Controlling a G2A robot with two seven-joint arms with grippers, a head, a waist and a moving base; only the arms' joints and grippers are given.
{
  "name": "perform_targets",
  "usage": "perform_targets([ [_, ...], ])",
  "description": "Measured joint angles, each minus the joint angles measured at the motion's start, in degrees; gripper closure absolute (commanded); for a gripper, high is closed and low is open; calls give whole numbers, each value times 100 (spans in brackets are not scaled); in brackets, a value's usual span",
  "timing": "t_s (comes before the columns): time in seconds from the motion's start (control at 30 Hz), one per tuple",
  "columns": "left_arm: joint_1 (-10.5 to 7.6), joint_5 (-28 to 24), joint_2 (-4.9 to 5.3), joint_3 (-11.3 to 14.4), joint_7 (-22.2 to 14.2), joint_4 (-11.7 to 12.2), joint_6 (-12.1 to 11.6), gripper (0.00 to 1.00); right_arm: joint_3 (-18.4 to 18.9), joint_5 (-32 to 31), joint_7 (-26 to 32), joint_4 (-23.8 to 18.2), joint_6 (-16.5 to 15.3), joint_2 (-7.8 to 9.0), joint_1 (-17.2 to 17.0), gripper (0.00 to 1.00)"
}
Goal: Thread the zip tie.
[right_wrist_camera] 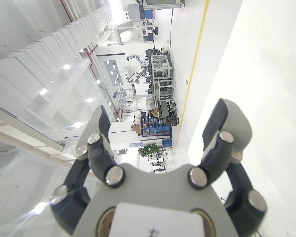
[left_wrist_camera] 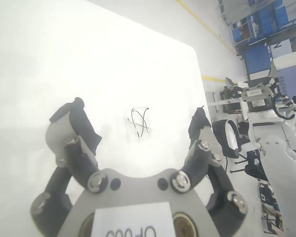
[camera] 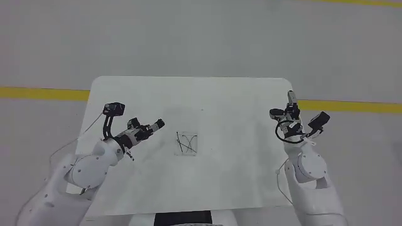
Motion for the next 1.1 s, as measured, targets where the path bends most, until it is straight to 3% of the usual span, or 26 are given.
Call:
perform_targets([
  [0.17,-89,526,17,261,-246,-165,20,0,0,0,0,0,0,0,0,0],
  [0.3,-170,893,28,485,-573,-319,213,0,0,0,0,0,0,0,0,0],
  [0.4,-185,1105,34,559,-605,-376,294,0,0,0,0,0,0,0,0,0],
  [0.77,-206,1219,37,639,-598,-430,224,0,0,0,0,0,0,0,0,0],
  [0.97,-386,1804,41,1028,-1123,-661,482,0,0,0,0,0,0,0,0,0],
  [1.1,-410,1849,41,1065,-1165,-680,492,0,0,0,0,0,0,0,0,0],
])
